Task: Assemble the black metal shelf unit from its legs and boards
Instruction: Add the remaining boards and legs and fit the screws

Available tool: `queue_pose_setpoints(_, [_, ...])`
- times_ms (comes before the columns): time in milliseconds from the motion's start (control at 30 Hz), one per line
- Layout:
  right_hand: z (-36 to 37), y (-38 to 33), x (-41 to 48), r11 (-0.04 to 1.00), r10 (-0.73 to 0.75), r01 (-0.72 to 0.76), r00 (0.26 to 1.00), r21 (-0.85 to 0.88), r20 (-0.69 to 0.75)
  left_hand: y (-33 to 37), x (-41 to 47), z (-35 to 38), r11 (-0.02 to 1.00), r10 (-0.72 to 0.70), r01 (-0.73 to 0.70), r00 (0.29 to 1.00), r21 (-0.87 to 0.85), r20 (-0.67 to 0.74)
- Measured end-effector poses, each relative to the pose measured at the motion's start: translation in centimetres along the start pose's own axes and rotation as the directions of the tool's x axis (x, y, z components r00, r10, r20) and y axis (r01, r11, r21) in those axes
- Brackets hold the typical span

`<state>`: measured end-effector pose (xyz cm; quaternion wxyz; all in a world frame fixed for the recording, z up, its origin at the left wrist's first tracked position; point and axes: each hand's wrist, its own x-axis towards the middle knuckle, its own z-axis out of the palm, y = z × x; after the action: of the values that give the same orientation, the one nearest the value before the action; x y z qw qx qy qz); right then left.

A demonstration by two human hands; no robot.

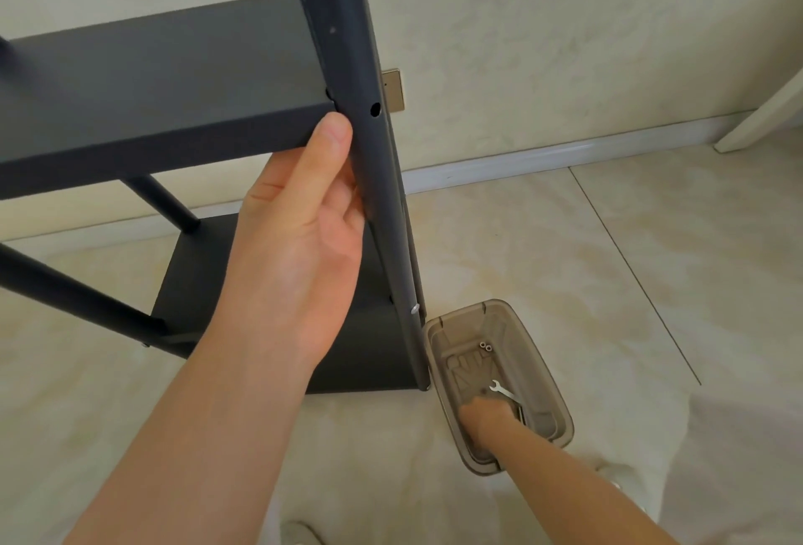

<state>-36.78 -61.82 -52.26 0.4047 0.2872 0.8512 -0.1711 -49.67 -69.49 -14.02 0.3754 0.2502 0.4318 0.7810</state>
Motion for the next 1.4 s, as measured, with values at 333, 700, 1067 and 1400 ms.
queue_pose_setpoints(333, [-0.7, 0.2, 0.5, 0.997, 0.018, -0.014, 0.998, 0.07, -0.061, 0.0, 0.1, 0.0, 0.999, -0.008, 0.008, 1.0, -0.035, -0.004])
queue_pose_setpoints(700, [-8.6, 2.4, -3.1, 0.956, -0.039, 0.104, 0.972, 0.275, -0.231, 0.2, -0.1, 0.5, 1.0, -0.013, 0.012, 0.999, -0.028, -0.044])
queue_pose_setpoints(1067, [-27.0, 2.7, -21.0, 0.934, -0.154, 0.317, 0.776, 0.167, -0.612, 0.5, -0.7, 1.0, 1.0, -0.018, 0.018, 0.993, -0.001, -0.115])
queue_pose_setpoints(1400, [-29.7, -1.5, -34.6, 0.646, -0.031, 0.758, 0.141, 0.088, -0.99, -0.4, -0.5, 1.3, 0.998, 0.032, -0.018, 0.971, 0.058, -0.238])
